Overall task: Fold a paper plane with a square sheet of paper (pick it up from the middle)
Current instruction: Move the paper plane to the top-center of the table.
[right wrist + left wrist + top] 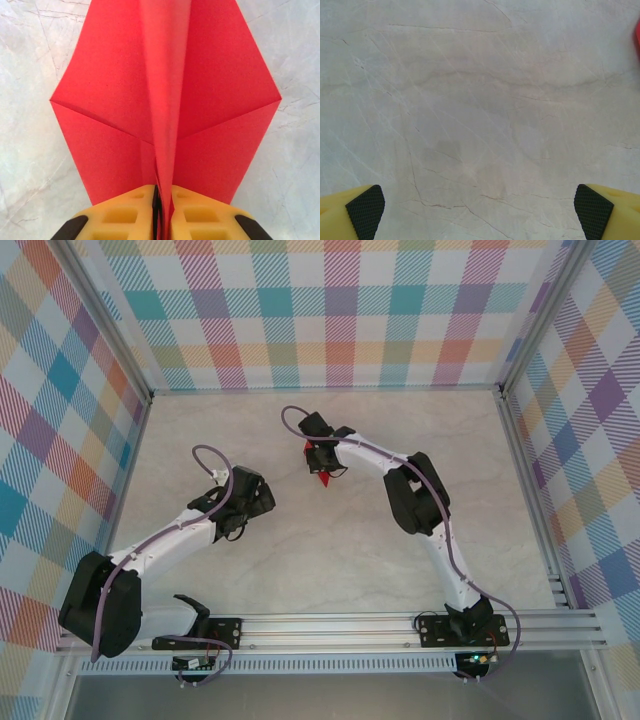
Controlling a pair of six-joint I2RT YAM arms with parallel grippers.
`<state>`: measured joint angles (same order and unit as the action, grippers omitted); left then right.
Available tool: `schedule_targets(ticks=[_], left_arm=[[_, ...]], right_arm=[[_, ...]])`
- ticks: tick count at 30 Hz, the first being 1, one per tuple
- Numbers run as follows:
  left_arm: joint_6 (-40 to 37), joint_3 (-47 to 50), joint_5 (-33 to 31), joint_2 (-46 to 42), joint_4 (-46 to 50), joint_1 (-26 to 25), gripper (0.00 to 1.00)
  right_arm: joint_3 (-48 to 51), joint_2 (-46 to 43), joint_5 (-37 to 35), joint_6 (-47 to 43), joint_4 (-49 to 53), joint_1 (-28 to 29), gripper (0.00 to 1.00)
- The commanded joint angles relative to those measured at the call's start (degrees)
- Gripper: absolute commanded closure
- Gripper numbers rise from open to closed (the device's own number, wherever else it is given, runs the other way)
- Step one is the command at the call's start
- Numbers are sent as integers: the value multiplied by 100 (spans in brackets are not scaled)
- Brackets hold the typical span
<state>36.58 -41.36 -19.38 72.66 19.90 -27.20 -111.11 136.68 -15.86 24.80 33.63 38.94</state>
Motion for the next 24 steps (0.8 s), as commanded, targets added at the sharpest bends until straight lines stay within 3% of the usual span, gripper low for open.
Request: schedule_targets(ticks=[1, 6, 12, 18, 24], left_arm=[[23, 2, -46, 91, 196, 88, 0], [33, -62, -90, 93, 268, 92, 0], [-31, -165, -312, -71, 403, 92, 0], [-257, -389, -628, -228, 537, 97, 0], [-736, -547, -954, -421, 362, 229, 0]], right_arm=[[-276, 178, 74, 83, 275, -27, 85], [-455, 70, 208, 192, 517, -27, 80], [-144, -864, 353, 235, 551, -27, 67], [799, -2166, 246, 277, 223, -27, 44], [2274, -3696, -898, 300, -246, -132, 17]])
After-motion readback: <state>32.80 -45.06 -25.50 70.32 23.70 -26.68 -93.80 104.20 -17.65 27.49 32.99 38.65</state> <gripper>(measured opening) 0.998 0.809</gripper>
